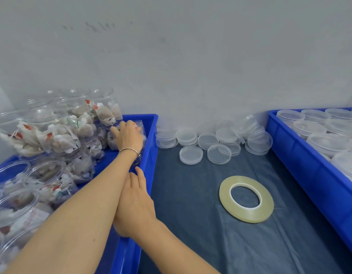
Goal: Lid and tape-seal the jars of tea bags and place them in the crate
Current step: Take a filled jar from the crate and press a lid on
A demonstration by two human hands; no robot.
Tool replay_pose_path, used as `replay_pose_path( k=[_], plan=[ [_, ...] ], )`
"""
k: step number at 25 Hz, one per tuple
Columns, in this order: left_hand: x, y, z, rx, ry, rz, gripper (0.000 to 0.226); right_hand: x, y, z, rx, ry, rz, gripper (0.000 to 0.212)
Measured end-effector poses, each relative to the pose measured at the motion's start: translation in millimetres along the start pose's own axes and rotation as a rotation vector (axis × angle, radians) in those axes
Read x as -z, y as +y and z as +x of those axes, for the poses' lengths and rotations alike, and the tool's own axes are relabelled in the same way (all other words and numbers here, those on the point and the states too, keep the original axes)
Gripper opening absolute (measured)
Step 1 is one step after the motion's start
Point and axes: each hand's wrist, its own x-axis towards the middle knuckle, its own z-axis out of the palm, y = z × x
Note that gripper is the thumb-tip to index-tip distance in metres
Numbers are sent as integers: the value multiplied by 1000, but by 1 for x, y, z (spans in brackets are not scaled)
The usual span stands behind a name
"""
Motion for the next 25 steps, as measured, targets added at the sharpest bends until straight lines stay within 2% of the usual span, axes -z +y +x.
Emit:
replay_pose_path(
  k=[1, 4, 7, 9, 12, 14, 18, 19, 21, 22, 23, 24, 25],
  plan=[
    [9, 5, -4, 2, 29, -61, 22, 0, 1, -1, 16, 34, 81, 77],
    [34, 23, -21, -67, 177, -183, 14, 5, 14, -15, 31, 235, 480, 43],
    [53, 50, -50, -152, 385, -236, 10, 15, 41, -32, -81, 441, 632, 54],
    [57, 72, -79, -165, 403, -313, 9, 22, 63, -42, -127, 580, 659, 57],
    [47, 97, -141, -208, 235, -483, 7, 31, 97, -57, -189, 638, 622, 65],
    [38, 98, -182, -252, 126, -544, 10, 32, 122, -70, -289, 634, 583, 80],
    [25, 78, -221, -498, -12, -627, 25, 22, 153, -103, -382, 592, 609, 78],
    [23, 76, -219, -475, -27, -752, 27, 20, 157, -110, -367, 596, 618, 73],
    [13, 77, -203, -220, -5, -960, 21, 18, 163, -121, -324, 598, 578, 74],
    [4, 77, -190, -65, -10, -931, 17, 17, 165, -125, -306, 585, 551, 77],
    [-6, 76, -175, 40, -89, -801, 23, 18, 167, -131, -297, 568, 529, 81],
    [-21, 74, -160, 60, -227, -637, 37, 18, 169, -136, -291, 559, 516, 85],
    [-34, 72, -147, 4, -377, -477, 49, 17, 172, -140, -288, 556, 517, 88]
  ],
)
